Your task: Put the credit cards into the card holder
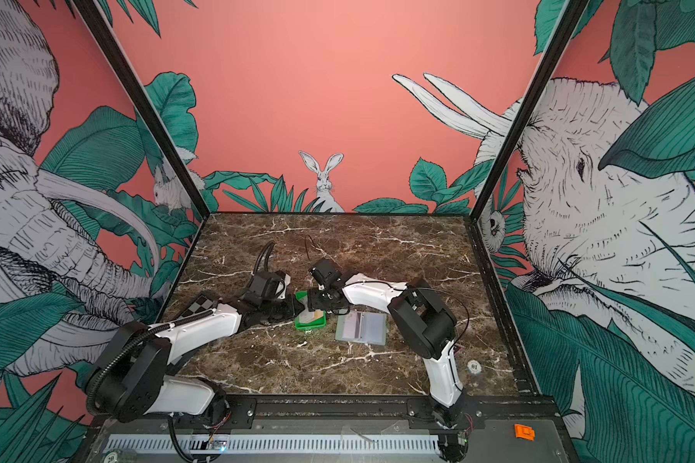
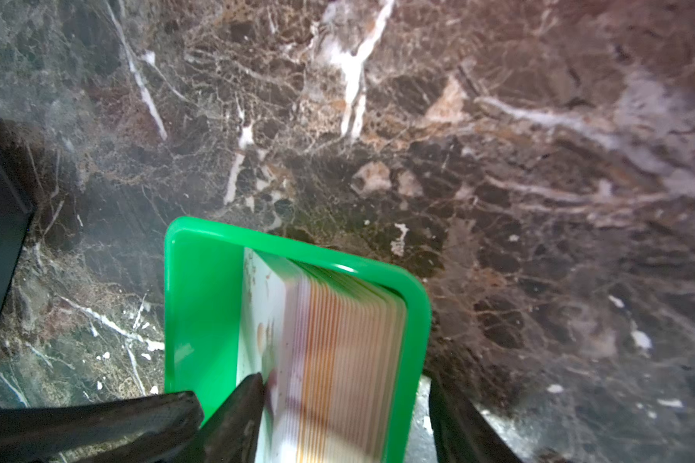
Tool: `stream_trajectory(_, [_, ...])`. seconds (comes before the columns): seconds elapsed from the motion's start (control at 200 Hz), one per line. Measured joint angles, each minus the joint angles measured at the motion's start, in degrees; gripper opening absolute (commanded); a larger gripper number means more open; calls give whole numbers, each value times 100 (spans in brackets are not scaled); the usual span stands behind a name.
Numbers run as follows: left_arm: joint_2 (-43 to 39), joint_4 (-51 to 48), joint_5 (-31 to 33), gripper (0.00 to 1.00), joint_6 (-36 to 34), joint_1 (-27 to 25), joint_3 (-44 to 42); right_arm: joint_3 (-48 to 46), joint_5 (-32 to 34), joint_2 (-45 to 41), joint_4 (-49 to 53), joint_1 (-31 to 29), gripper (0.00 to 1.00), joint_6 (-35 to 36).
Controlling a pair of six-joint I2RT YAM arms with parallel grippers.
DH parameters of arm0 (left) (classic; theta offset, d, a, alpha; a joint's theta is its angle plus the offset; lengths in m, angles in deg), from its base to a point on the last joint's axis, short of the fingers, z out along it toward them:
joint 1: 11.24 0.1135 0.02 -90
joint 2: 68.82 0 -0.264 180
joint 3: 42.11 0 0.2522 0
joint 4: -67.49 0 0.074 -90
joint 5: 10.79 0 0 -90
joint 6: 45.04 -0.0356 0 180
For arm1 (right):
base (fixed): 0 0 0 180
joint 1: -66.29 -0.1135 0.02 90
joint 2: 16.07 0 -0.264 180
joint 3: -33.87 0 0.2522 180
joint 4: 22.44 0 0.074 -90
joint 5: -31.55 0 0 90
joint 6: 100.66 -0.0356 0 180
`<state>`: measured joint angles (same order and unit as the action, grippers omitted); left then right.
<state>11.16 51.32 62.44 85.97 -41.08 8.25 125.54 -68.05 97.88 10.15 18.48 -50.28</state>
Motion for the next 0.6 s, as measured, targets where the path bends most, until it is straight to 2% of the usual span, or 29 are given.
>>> stream_trajectory(0.595, [302, 212, -144, 19, 140, 0, -7, -103, 63, -234, 162, 111, 65, 90])
